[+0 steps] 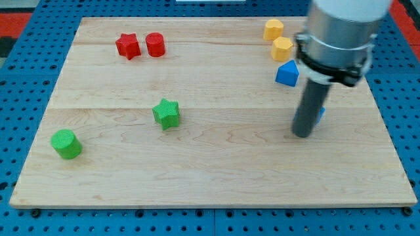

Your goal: Keep green star red star and red circle vertically above green circle

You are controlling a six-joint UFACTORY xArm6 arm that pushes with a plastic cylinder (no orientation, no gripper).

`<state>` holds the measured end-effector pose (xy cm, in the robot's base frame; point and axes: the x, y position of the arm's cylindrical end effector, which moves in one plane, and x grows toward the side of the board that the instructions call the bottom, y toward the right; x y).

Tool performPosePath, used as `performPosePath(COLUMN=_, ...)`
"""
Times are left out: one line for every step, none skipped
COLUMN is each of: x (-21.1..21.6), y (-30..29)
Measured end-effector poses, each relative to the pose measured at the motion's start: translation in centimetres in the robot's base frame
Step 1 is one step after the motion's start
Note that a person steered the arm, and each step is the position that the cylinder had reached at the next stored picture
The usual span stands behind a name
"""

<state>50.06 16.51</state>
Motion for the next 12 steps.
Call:
performPosePath(x=-0.2, y=6.0)
performPosePath(x=-2.6, y=7.3)
performPosePath(x=-3.4, y=1.8)
performPosePath(x=-3.4, y=-3.0)
performPosePath(x=-3.1, y=4.5)
performPosePath(x=2.5, y=-3.6)
performPosePath(x=5.1, y=-15.4)
performPosePath(x=1.6, y=-16.5)
performPosePath(x=-2.8, y=-21.9)
performPosePath(x=-3.8, y=-32.8)
performPosePath(x=-6.2, y=-36.9)
performPosePath(x=-6.2, y=-35.4)
